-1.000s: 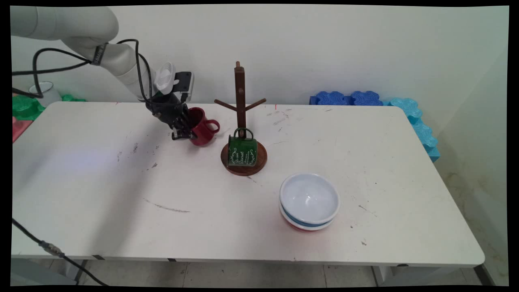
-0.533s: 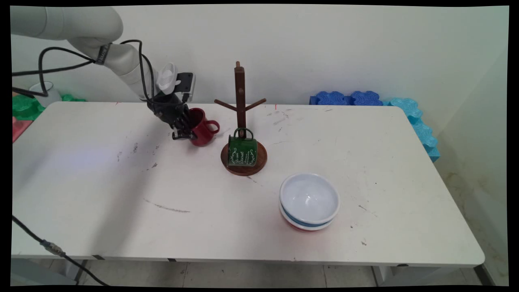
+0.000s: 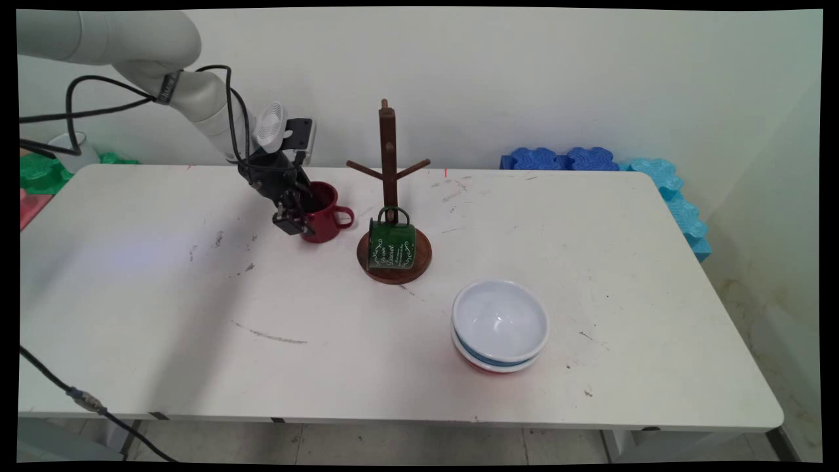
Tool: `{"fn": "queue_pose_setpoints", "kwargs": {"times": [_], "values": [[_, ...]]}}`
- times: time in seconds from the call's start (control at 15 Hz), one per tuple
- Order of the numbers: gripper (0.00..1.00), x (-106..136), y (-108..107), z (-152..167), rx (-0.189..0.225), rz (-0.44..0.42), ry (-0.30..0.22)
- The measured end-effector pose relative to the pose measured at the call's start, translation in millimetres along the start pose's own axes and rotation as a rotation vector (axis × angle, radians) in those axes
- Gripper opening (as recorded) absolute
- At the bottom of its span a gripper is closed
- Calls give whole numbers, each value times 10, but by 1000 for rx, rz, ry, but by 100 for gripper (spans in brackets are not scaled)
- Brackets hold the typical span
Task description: Place the picked object on the table
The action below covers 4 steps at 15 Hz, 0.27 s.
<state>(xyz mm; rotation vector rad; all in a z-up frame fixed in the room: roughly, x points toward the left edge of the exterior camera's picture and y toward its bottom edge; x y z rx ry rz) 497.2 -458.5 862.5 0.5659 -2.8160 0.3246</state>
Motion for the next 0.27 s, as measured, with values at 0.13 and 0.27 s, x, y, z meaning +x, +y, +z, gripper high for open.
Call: {"fn": "queue_pose_setpoints", "kwargs": {"times": [0.13, 0.27], "values": [[100, -4, -8, 1, 2, 2, 0], [100, -8, -16, -2, 5, 3, 0]]}}
